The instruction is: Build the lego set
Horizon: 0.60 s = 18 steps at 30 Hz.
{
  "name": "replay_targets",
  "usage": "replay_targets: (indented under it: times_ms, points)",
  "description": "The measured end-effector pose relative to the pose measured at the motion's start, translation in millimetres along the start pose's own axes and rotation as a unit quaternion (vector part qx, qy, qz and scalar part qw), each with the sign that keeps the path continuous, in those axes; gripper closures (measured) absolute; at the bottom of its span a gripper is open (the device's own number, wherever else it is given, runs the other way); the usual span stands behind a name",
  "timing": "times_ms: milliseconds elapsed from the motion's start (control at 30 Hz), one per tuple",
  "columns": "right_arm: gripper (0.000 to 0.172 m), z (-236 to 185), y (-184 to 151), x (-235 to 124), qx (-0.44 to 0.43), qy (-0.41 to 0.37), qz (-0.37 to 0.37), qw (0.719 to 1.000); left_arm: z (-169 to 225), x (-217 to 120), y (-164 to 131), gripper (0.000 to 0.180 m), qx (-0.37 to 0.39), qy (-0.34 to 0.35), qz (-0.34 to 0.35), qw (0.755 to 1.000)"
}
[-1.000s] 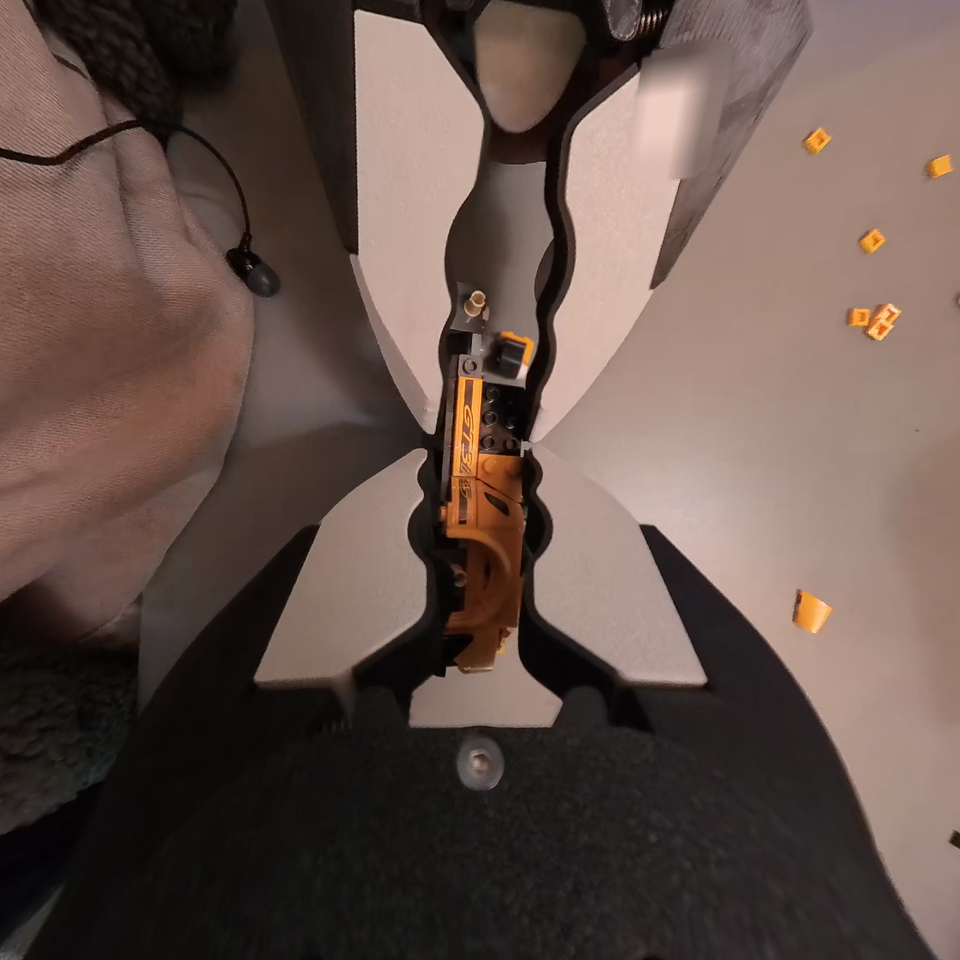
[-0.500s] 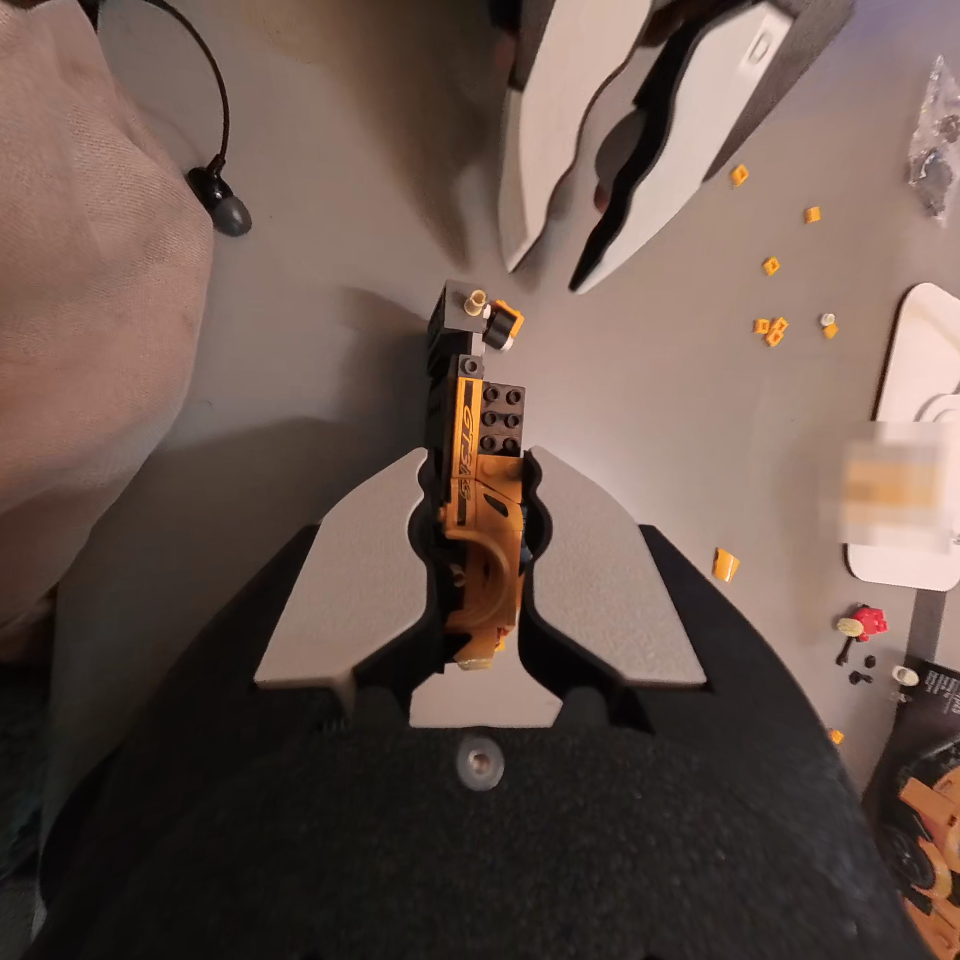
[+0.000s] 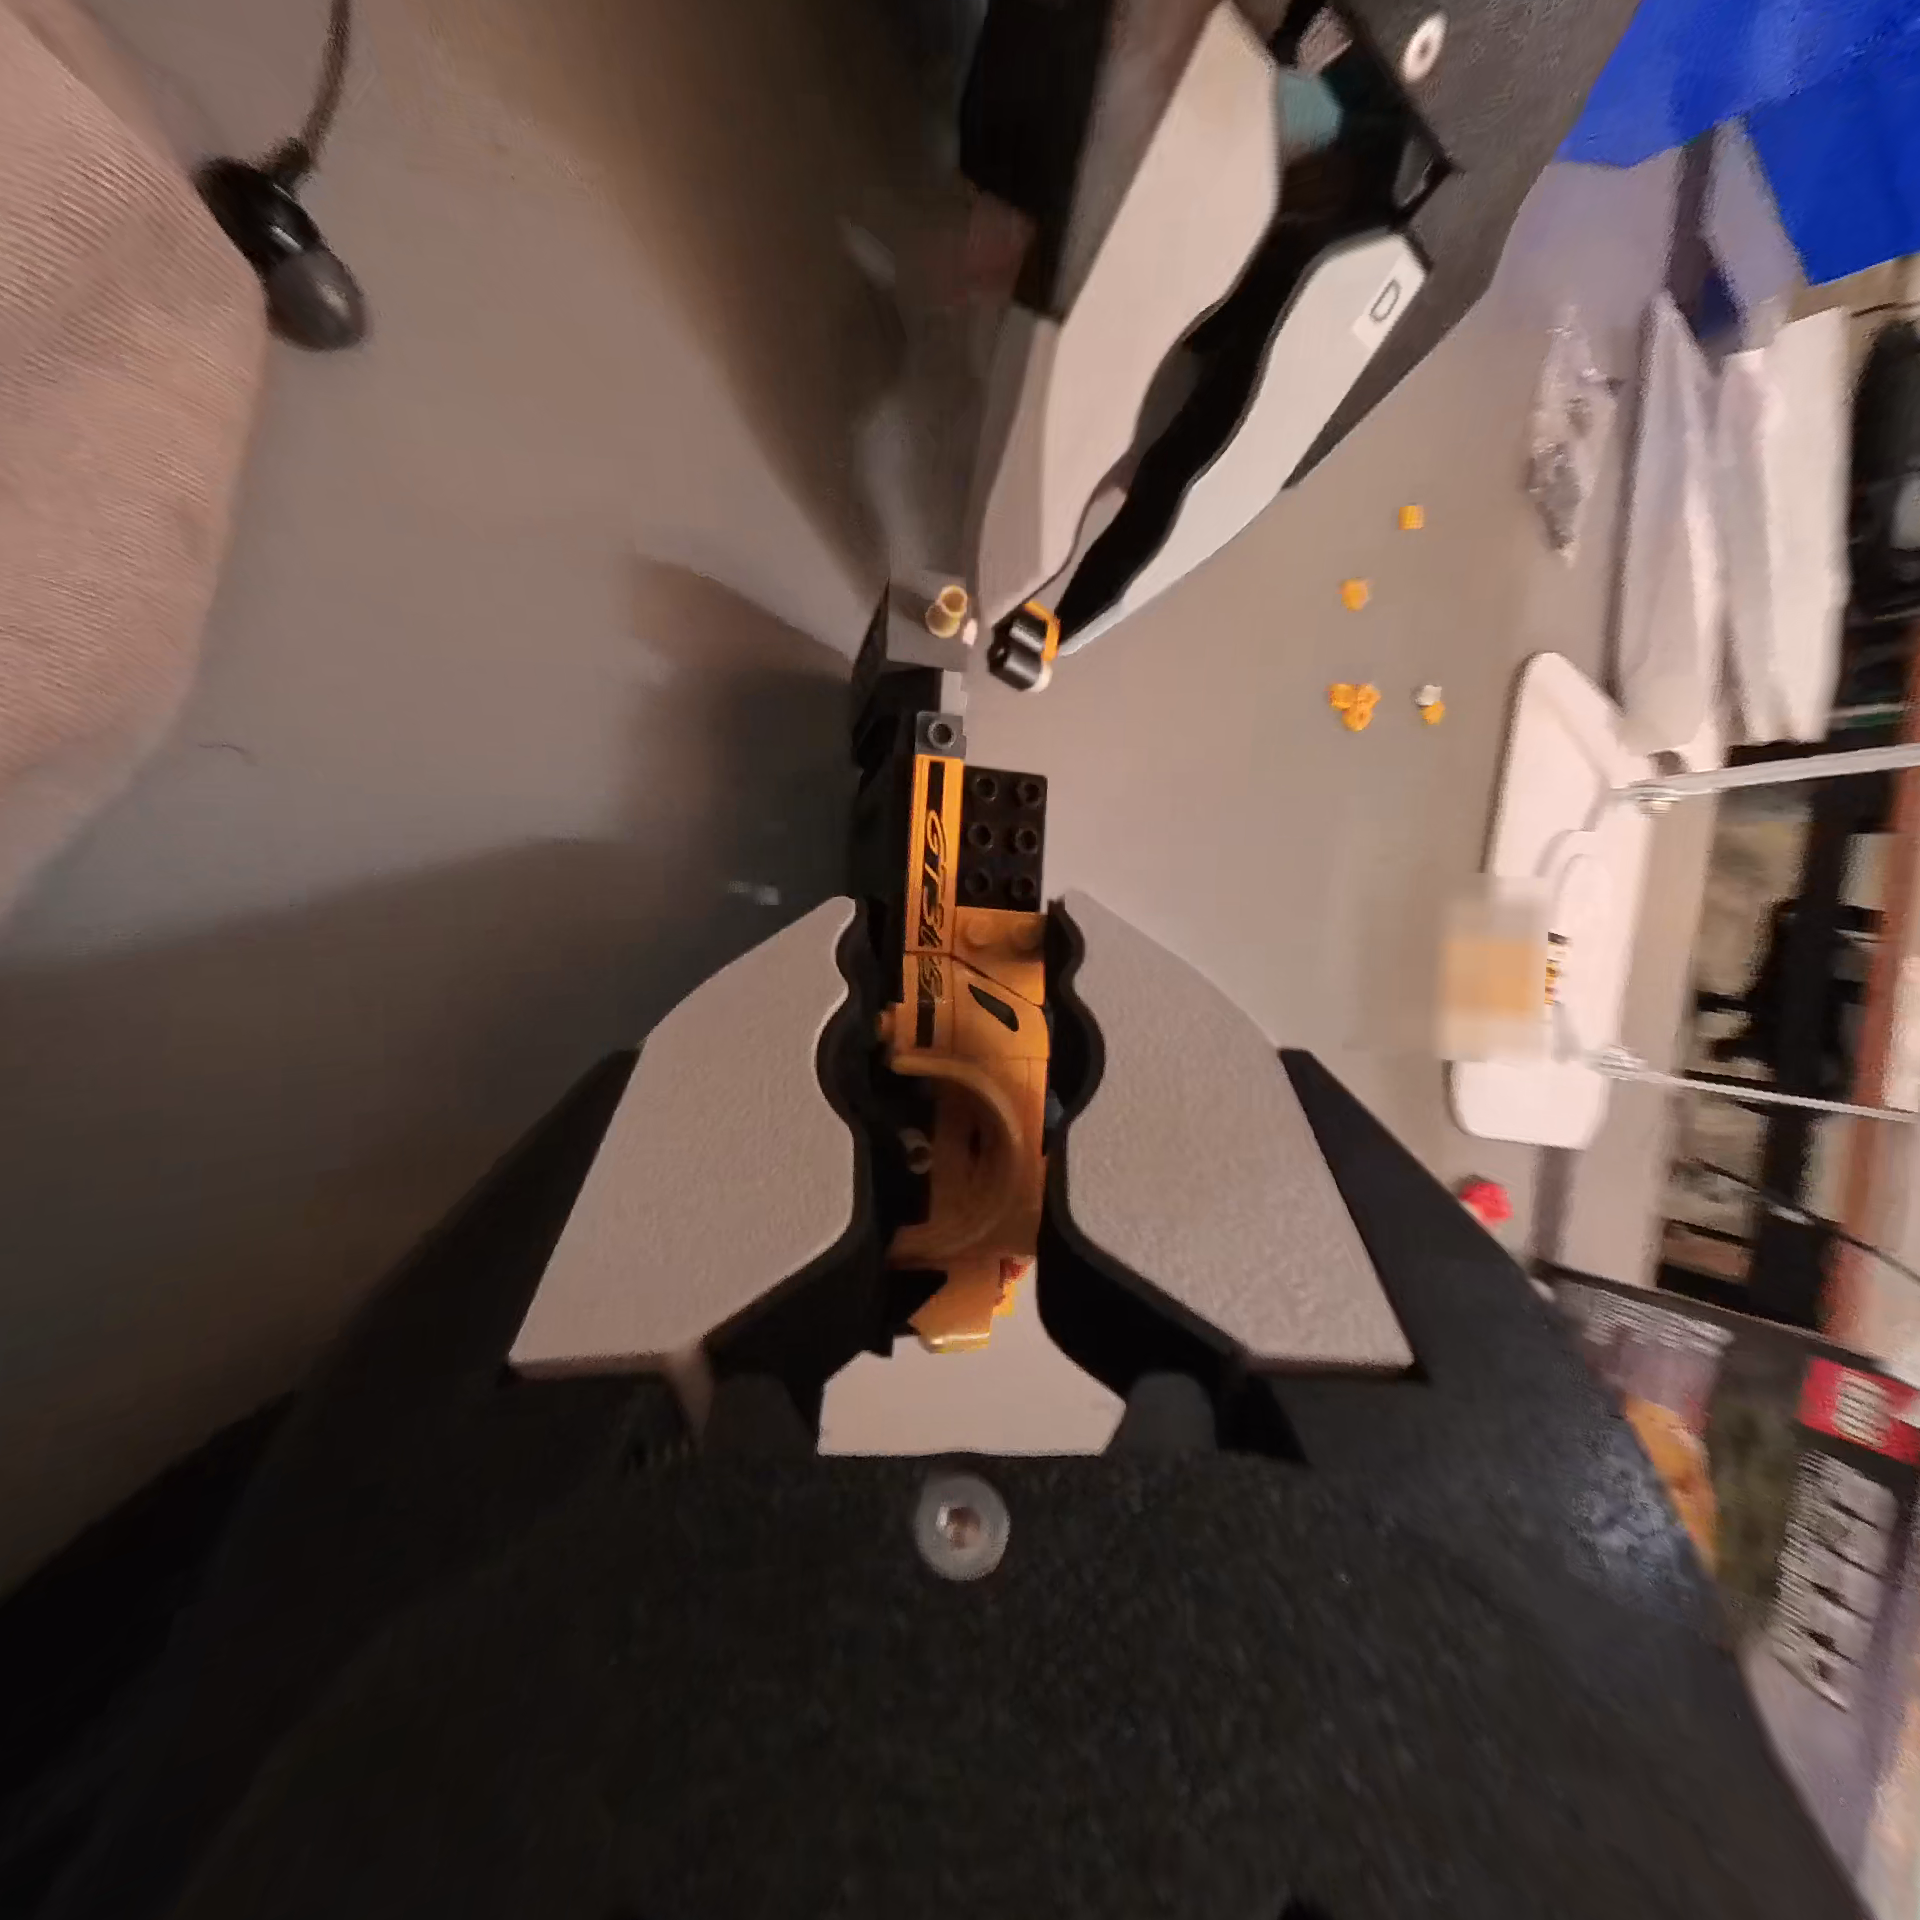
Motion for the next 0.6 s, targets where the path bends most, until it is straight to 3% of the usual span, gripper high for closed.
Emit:
replay_targets:
  times_ms: [133,267,433,600]
  points:
    - [0.14,17,-9,15,-0.108,-0.128,-0.026,0.986,-14,-20,21,0.165,-0.126,-0.025,0.099,0.987]
    - [0.142,22,-6,30,-0.18,-0.202,0.011,0.963,-20,-24,26,0.165,-0.218,-0.05,0.142,0.964]
    - [0.146,13,-19,42,-0.196,-0.165,0.023,0.966,-16,-25,30,0.164,-0.279,-0.069,0.176,0.941]
    - [0.143,13,-22,30,-0.108,-0.113,0.05,0.987,-5,-29,39,0.165,-0.279,-0.095,0.206,0.933]
Point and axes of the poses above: each gripper's, where its closed fingertips meet, x out along the fingers, y out of its top, z = x × y across the jaws, the point moved 1 cm from there along -x, back along the fingers, and after that the axes turned 2 degrees about -z, right-handed, at the moved point
